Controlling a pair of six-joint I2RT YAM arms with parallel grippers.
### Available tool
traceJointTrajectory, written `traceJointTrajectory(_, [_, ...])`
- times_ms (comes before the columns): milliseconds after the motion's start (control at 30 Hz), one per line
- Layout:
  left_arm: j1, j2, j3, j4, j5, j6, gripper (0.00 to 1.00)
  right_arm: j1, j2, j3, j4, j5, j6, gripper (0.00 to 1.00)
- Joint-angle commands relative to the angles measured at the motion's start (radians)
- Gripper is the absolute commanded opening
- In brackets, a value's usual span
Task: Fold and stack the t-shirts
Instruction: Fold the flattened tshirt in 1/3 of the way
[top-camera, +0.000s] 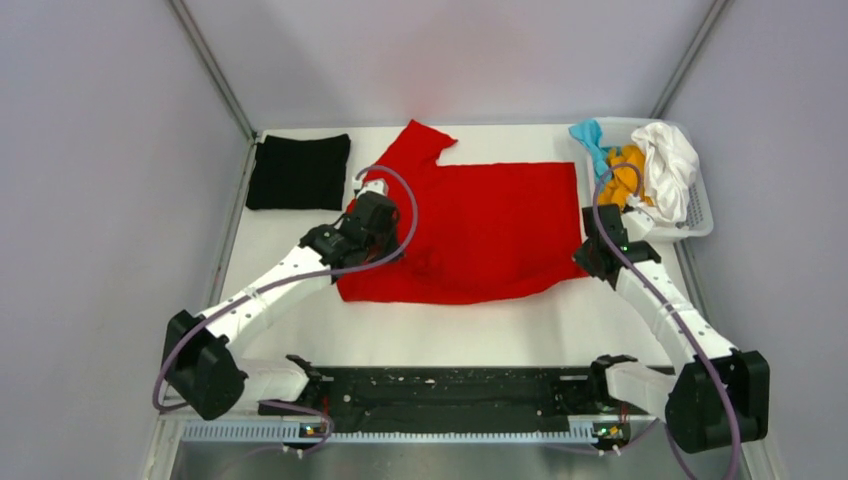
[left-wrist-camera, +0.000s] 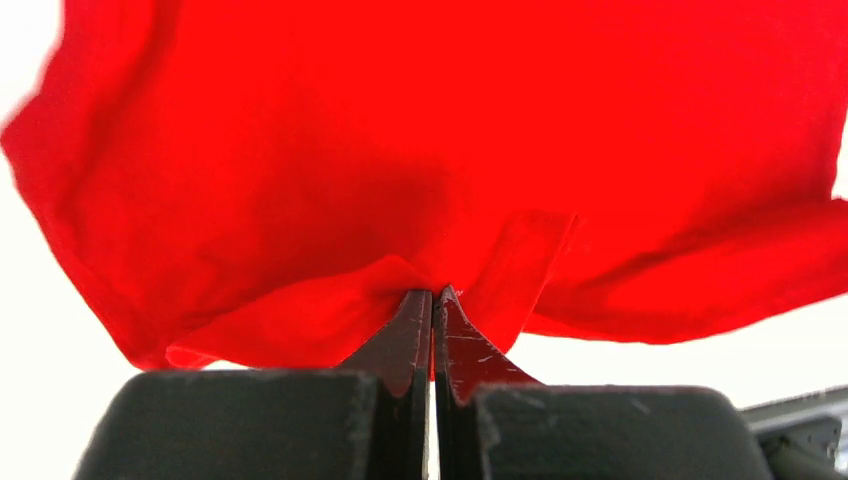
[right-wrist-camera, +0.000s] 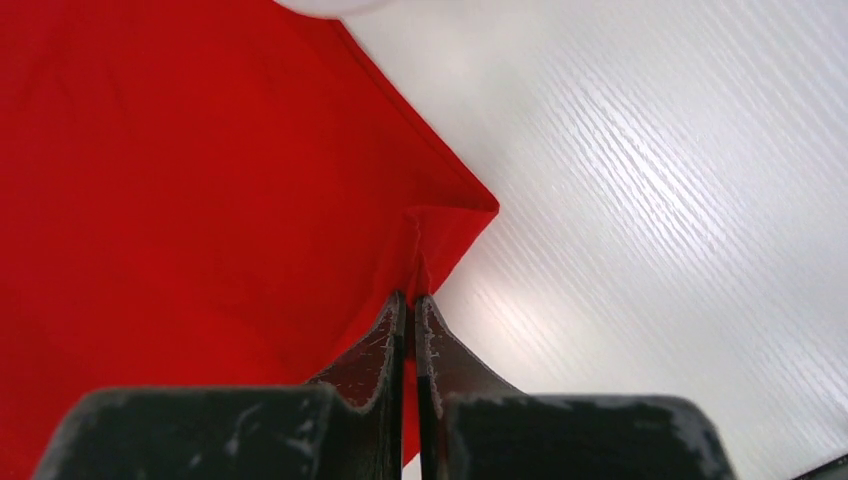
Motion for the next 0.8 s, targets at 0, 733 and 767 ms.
traceJointTrajectory(0, [0.071, 0.039, 0.076, 0.059, -0.017, 0.102, 0.00, -0.003, 0.063, 0.095, 0.066, 0.082, -0.047, 0.00])
traceJointTrajectory(733, [0.250, 0.432, 0.420, 0.161, 0.097, 0.428, 0.00, -0.058, 0.286, 0.191, 0.182, 0.100, -0.076, 0.00])
traceJointTrajectory(767, [0.257, 0.454, 0.438, 0.162, 0.088, 0.428, 0.00, -0.062, 0.304, 0.197, 0.191, 0.105, -0.070, 0.00])
